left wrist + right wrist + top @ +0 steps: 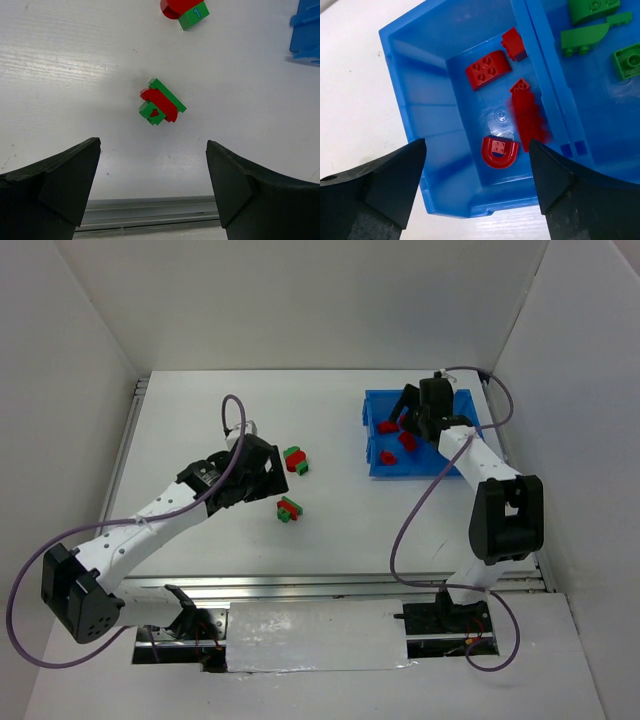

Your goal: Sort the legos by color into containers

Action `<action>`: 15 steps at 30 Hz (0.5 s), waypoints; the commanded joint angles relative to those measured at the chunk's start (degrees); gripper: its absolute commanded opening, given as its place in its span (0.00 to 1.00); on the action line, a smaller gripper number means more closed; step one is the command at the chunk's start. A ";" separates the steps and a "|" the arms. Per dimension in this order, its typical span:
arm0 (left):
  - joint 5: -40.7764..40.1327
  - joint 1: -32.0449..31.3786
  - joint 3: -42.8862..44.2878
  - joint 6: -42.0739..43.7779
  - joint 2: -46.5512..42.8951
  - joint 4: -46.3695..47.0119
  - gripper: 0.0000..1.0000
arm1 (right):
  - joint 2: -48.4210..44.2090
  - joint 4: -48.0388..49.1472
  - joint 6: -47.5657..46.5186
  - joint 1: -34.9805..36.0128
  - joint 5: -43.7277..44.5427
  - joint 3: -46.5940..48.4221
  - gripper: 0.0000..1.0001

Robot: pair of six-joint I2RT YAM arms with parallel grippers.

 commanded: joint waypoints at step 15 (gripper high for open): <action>-15.53 4.53 -2.71 -21.31 -6.86 -17.26 1.00 | -3.22 15.18 -19.10 34.20 -15.10 -13.16 0.99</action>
